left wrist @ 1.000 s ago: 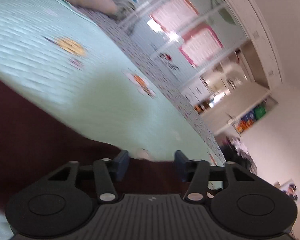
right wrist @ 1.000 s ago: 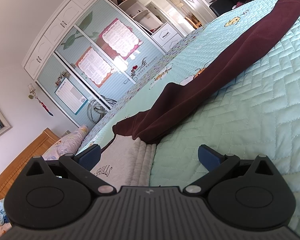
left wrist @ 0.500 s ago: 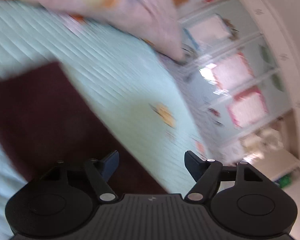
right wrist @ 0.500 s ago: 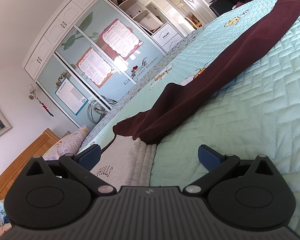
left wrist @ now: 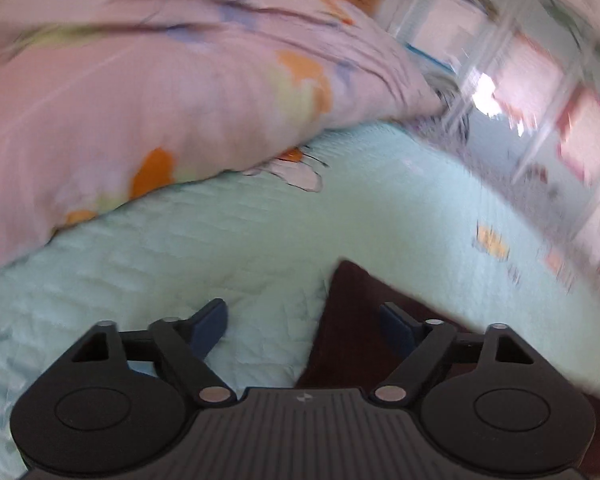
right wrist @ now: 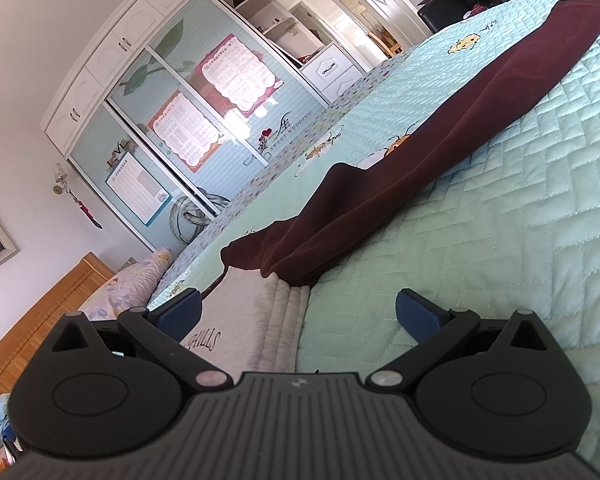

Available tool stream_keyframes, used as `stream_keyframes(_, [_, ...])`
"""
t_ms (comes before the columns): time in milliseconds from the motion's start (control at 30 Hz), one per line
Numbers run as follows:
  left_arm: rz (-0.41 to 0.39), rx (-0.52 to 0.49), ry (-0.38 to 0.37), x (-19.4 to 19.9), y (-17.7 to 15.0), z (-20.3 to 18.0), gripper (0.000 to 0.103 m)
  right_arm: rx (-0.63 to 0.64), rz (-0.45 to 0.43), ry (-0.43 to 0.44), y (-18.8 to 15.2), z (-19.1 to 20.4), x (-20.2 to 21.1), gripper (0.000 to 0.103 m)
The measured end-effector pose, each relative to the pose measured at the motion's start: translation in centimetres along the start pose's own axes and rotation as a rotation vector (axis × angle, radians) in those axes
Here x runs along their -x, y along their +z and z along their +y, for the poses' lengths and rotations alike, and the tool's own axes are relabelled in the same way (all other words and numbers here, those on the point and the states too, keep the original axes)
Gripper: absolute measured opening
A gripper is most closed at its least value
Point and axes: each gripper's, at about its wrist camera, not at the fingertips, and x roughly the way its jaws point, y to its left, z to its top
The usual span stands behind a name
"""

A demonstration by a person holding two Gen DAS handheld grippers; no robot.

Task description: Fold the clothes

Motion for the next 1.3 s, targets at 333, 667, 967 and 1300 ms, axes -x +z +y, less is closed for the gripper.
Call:
stream_keyframes(333, [0.042, -0.128, -0.086, -4.3, 0.9, -4.8, 0.083, 0.013, 0.009, -0.015, -0.1, 0.3, -0.1, 0.103])
stream_keyframes(667, [-0.093, -0.163, -0.076, -1.6, 0.4, -5.8, 0.015, 0.012, 0.008, -0.015, -0.2, 0.4, -0.2, 0.103])
stream_keyframes(967, [-0.024, -0.137, 0.086, -3.6, 0.0, -6.2, 0.045, 0.005, 0.002, -0.006, -0.2, 0.3, -0.1, 0.103])
stream_keyframes(1300, [-0.027, 0.113, 0.083, 0.9, 0.2, 0.1, 0.093, -0.004, -0.007, 0.007, -0.2, 0.3, 0.0, 0.103])
